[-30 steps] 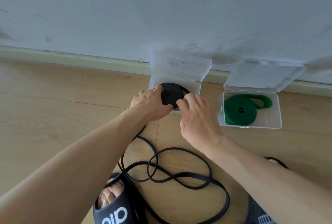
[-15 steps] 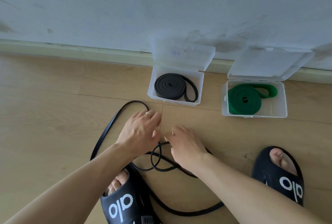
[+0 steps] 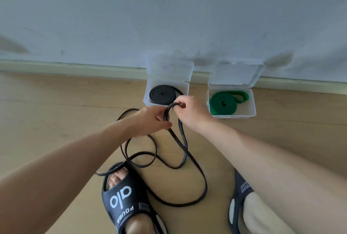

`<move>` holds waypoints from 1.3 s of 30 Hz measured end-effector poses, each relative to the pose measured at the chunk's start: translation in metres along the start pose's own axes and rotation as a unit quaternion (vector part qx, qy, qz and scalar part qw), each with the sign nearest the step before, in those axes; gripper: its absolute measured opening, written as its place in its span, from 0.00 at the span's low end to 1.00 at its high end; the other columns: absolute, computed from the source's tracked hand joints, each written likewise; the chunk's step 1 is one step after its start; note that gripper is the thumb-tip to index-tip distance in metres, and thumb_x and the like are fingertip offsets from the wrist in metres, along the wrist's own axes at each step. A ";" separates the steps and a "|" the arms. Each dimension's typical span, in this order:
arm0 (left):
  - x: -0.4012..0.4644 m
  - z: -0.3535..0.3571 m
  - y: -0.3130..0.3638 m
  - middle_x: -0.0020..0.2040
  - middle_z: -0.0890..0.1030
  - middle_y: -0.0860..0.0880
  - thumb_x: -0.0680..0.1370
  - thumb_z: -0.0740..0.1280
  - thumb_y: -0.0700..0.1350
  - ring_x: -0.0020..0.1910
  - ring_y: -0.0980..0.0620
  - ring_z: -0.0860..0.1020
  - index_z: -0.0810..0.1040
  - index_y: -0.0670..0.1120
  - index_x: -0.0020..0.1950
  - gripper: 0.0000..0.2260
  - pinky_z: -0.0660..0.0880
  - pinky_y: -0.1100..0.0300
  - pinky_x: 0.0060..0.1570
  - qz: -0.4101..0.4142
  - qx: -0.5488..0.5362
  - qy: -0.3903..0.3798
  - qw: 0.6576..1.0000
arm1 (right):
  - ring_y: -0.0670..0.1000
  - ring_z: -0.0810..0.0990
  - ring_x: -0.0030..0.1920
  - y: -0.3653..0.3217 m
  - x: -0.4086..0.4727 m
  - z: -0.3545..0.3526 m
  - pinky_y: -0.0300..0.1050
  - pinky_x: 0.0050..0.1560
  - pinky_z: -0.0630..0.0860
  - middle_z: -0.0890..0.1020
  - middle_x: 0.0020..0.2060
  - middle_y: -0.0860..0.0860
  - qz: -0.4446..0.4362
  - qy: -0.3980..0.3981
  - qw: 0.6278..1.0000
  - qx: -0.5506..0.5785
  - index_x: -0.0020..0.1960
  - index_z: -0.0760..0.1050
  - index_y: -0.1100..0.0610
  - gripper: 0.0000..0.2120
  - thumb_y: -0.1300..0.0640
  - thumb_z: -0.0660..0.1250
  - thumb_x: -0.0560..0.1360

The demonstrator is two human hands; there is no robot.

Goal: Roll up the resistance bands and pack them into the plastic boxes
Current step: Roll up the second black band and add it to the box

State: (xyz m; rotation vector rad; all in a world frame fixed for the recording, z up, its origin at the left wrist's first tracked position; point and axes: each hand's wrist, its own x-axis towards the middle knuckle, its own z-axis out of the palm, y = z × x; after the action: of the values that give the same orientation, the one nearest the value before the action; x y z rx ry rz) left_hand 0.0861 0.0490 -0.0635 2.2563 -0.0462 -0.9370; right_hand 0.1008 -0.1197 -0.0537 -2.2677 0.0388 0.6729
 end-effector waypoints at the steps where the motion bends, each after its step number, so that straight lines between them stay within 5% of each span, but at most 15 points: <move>1: -0.009 -0.008 0.015 0.46 0.82 0.55 0.78 0.70 0.52 0.45 0.56 0.79 0.77 0.49 0.47 0.07 0.72 0.59 0.42 0.011 0.018 0.004 1.000 | 0.54 0.77 0.39 -0.011 -0.008 -0.013 0.45 0.38 0.71 0.81 0.38 0.53 -0.007 -0.002 1.000 0.005 0.47 0.80 0.57 0.08 0.60 0.62 0.80; 6: -0.062 -0.049 0.099 0.36 0.76 0.50 0.78 0.71 0.54 0.35 0.52 0.72 0.77 0.46 0.45 0.12 0.66 0.59 0.36 0.046 0.083 0.047 0.994 | 0.57 0.84 0.47 -0.067 -0.062 -0.084 0.57 0.56 0.82 0.84 0.42 0.55 -0.044 -0.020 0.999 0.000 0.45 0.80 0.58 0.04 0.60 0.66 0.75; 11: -0.119 -0.070 0.169 0.40 0.76 0.48 0.75 0.71 0.57 0.38 0.50 0.73 0.78 0.43 0.49 0.17 0.69 0.57 0.42 0.075 0.115 0.076 0.988 | 0.55 0.85 0.54 -0.106 -0.134 -0.157 0.52 0.60 0.82 0.85 0.51 0.60 -0.077 -0.078 0.994 0.027 0.49 0.81 0.61 0.06 0.61 0.67 0.75; 16: -0.166 -0.064 0.210 0.42 0.80 0.53 0.77 0.72 0.53 0.45 0.51 0.79 0.76 0.45 0.50 0.12 0.74 0.56 0.47 0.129 0.071 0.114 0.982 | 0.51 0.83 0.44 -0.116 -0.189 -0.198 0.51 0.55 0.84 0.81 0.40 0.54 -0.114 -0.033 0.973 0.199 0.48 0.80 0.60 0.13 0.50 0.70 0.80; 20: -0.190 -0.045 0.214 0.48 0.86 0.48 0.80 0.69 0.49 0.49 0.52 0.86 0.74 0.46 0.52 0.08 0.81 0.53 0.57 0.169 -0.030 0.115 0.978 | 0.55 0.84 0.45 -0.105 -0.204 -0.209 0.48 0.49 0.85 0.81 0.45 0.59 -0.128 0.028 0.950 0.284 0.43 0.74 0.58 0.09 0.58 0.72 0.78; 24: -0.198 -0.034 0.212 0.46 0.83 0.44 0.83 0.64 0.50 0.45 0.44 0.84 0.74 0.46 0.50 0.08 0.80 0.51 0.47 0.177 0.114 0.168 0.963 | 0.57 0.86 0.47 -0.091 -0.206 -0.209 0.46 0.49 0.85 0.82 0.48 0.61 -0.097 0.046 0.940 0.323 0.45 0.76 0.62 0.05 0.66 0.71 0.78; 29: -0.201 -0.043 0.216 0.42 0.86 0.52 0.82 0.63 0.44 0.43 0.54 0.85 0.76 0.48 0.48 0.05 0.81 0.56 0.44 0.183 0.082 0.176 0.964 | 0.58 0.85 0.47 -0.095 -0.200 -0.215 0.46 0.44 0.85 0.80 0.46 0.60 -0.100 0.059 0.930 0.348 0.51 0.73 0.62 0.10 0.74 0.69 0.76; 34: -0.201 -0.045 0.214 0.42 0.86 0.57 0.81 0.65 0.49 0.47 0.50 0.82 0.75 0.53 0.48 0.03 0.79 0.47 0.49 0.178 0.104 0.184 0.961 | 0.58 0.83 0.47 -0.090 -0.195 -0.223 0.47 0.45 0.85 0.77 0.49 0.61 -0.091 0.028 0.940 0.327 0.51 0.76 0.63 0.09 0.75 0.67 0.76; 37: -0.200 -0.044 0.218 0.39 0.86 0.56 0.81 0.65 0.50 0.44 0.51 0.83 0.76 0.54 0.47 0.04 0.77 0.49 0.44 0.195 0.121 0.189 0.955 | 0.57 0.82 0.54 -0.087 -0.190 -0.223 0.49 0.50 0.83 0.80 0.53 0.58 -0.096 0.072 0.986 0.114 0.50 0.79 0.57 0.08 0.69 0.68 0.76; 39: -0.199 -0.044 0.219 0.37 0.86 0.54 0.82 0.66 0.49 0.40 0.54 0.84 0.76 0.53 0.47 0.04 0.75 0.57 0.39 0.208 0.122 0.187 0.952 | 0.52 0.81 0.55 -0.096 -0.191 -0.215 0.43 0.49 0.77 0.82 0.52 0.52 -0.138 0.121 0.983 -0.004 0.52 0.79 0.53 0.07 0.63 0.67 0.78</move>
State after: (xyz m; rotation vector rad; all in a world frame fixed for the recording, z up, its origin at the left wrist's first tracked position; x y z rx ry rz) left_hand 0.0141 -0.0382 0.2139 2.4754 -0.4723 -0.2850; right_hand 0.0561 -0.2308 0.2251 -2.2933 -0.1588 0.2498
